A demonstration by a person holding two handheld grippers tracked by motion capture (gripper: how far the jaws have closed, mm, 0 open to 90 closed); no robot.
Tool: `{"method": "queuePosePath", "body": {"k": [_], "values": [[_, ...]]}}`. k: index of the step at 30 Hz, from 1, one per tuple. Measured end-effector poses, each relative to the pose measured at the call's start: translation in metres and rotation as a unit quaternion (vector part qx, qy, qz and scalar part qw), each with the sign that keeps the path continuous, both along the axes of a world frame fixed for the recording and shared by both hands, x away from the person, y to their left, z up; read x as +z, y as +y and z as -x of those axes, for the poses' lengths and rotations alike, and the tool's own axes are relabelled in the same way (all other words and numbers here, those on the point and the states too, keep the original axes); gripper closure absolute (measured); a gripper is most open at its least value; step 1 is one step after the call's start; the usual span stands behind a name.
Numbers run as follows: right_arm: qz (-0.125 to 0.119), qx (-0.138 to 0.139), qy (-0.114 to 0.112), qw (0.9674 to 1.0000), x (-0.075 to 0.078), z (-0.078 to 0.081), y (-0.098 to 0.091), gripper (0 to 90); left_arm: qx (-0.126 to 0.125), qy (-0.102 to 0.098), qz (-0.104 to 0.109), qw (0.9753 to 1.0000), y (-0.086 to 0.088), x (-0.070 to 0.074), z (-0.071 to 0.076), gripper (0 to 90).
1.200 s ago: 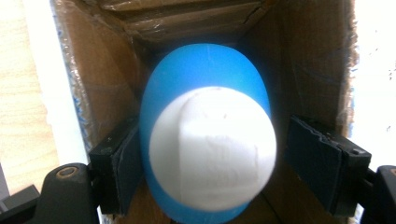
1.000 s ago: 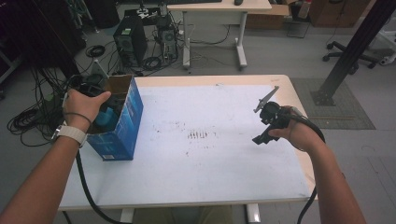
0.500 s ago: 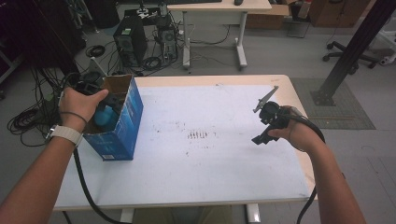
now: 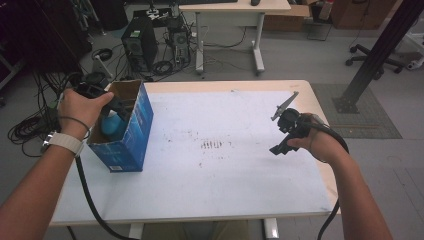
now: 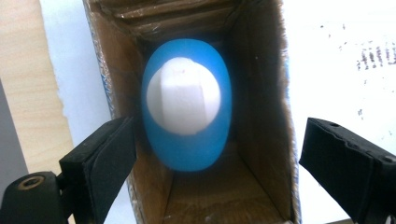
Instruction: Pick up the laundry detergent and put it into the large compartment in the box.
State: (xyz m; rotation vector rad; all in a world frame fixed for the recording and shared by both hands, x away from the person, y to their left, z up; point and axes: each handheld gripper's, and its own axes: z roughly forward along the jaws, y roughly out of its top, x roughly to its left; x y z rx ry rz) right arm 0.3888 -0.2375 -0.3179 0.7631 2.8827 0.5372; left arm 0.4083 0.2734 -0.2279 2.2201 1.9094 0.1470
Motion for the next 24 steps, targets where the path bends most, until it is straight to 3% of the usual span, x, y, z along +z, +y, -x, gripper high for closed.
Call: {"method": "queuePosePath", "body": {"k": [12, 16, 20, 23, 24], "values": [[0.0, 0.002, -0.004, 1.0, 0.006, 0.001, 0.001, 10.4, -0.032, -0.011, -0.009, 0.9994, -0.013, 0.022, 0.008, 10.5], [0.0, 0.001, -0.005, 1.0, 0.006, 0.002, 0.002, 10.4, -0.044, -0.025, -0.015, 0.9986, -0.017, 0.034, 0.01, 10.4], [0.0, 0.001, -0.006, 1.0, 0.008, 0.002, 0.002, 10.4, -0.059, -0.046, -0.011, 0.9971, -0.025, 0.048, 0.014, 10.4], [0.0, 0.0, -0.006, 1.0, 0.009, 0.003, 0.002, 10.4, -0.065, -0.051, -0.008, 0.9965, -0.029, 0.053, 0.016, 10.4], [0.0, 0.001, -0.008, 1.0, 0.01, 0.003, 0.003, 10.4, -0.076, -0.058, -0.013, 0.9954, -0.034, 0.059, 0.018, 10.4]]}}
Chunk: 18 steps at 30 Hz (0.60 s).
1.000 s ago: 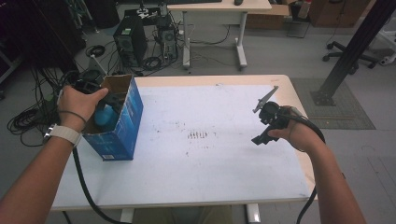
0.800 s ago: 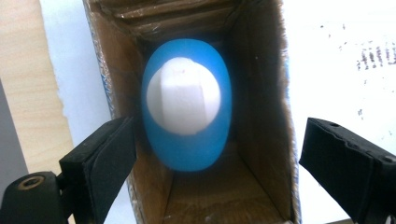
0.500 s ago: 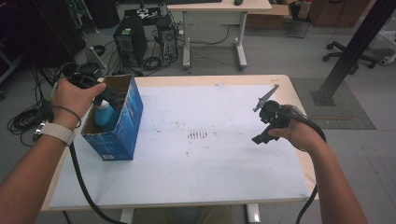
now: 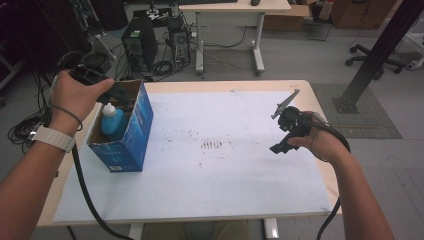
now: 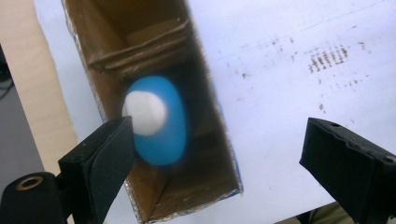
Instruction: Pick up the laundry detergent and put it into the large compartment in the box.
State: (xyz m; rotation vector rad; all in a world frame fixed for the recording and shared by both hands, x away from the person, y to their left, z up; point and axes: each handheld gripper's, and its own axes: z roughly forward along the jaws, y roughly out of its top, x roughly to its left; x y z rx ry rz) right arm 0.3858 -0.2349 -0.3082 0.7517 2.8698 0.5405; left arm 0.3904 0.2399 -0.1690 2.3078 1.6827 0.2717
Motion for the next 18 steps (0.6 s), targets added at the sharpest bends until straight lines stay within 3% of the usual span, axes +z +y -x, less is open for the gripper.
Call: {"method": "queuePosePath", "body": {"k": [9, 18], "values": [[0.001, 0.001, 0.002, 1.0, -0.001, -0.001, 0.003, 10.4, -0.037, -0.016, 0.011, 0.9991, -0.017, 0.011, 0.007, 9.9], [0.002, 0.003, 0.002, 1.0, 0.0, -0.002, 0.004, 10.4, -0.098, -0.025, 0.013, 0.9948, -0.043, 0.018, 0.018, 9.5]]}}
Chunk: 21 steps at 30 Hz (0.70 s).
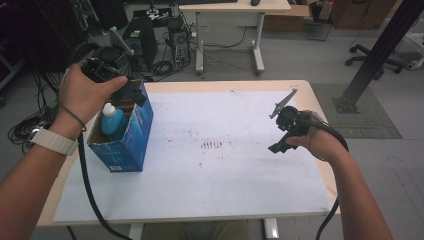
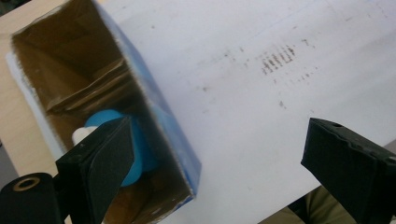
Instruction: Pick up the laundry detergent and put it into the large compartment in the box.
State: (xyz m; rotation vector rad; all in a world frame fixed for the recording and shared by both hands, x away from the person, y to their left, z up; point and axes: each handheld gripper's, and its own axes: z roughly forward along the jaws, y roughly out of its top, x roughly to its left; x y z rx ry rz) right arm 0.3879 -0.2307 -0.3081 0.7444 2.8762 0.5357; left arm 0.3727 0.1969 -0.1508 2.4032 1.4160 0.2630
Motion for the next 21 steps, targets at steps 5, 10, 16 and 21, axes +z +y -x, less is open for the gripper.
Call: {"method": "queuePosePath", "body": {"k": [5, 10, 16, 21], "values": [[0.001, 0.001, -0.001, 1.0, 0.001, 0.0, 0.001, 10.4, -0.016, -0.004, 0.001, 0.9999, -0.007, 0.0, 0.003, 9.5], [0.001, 0.0, 0.0, 1.0, 0.001, 0.0, 0.001, 10.4, -0.041, -0.009, 0.003, 0.9991, -0.017, 0.001, 0.008, 9.5], [0.001, 0.0, 0.0, 1.0, 0.0, 0.001, 0.001, 10.4, -0.07, -0.013, 0.01, 0.9974, -0.024, -0.001, 0.012, 9.5], [0.001, 0.001, 0.0, 1.0, 0.001, 0.001, 0.002, 10.4, -0.081, -0.015, 0.012, 0.9965, -0.027, -0.002, 0.014, 9.5]]}}
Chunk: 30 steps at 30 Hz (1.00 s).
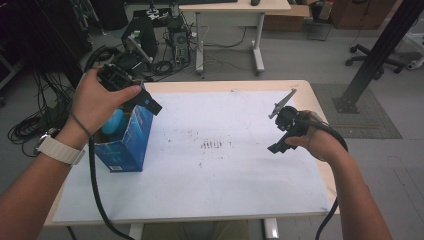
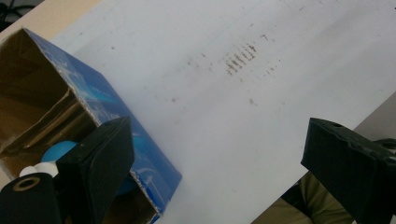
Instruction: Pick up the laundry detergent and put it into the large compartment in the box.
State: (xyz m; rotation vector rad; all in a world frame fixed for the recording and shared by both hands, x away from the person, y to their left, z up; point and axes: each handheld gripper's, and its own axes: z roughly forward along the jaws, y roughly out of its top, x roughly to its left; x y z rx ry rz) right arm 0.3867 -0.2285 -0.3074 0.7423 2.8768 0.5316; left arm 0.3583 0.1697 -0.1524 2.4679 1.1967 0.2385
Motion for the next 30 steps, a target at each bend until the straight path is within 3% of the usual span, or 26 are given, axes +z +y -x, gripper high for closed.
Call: {"method": "queuePosePath", "body": {"k": [7, 12, 15, 30], "values": [[0.001, -0.001, 0.0, 1.0, 0.001, 0.0, 0.0, 10.4, -0.039, -0.016, 0.003, 0.9991, -0.009, -0.003, 0.004, 8.3], [0.0, -0.001, 0.001, 1.0, 0.001, 0.001, 0.001, 10.4, -0.063, -0.009, 0.005, 0.998, -0.018, -0.01, 0.008, 8.3], [0.001, 0.0, 0.001, 1.0, 0.001, 0.001, 0.001, 10.4, -0.091, -0.007, 0.005, 0.9958, -0.026, -0.016, 0.012, 8.3], [0.001, 0.0, -0.001, 1.0, 0.001, 0.0, 0.002, 10.4, -0.132, -0.013, 0.001, 0.9912, -0.039, -0.026, 0.021, 8.3]]}}
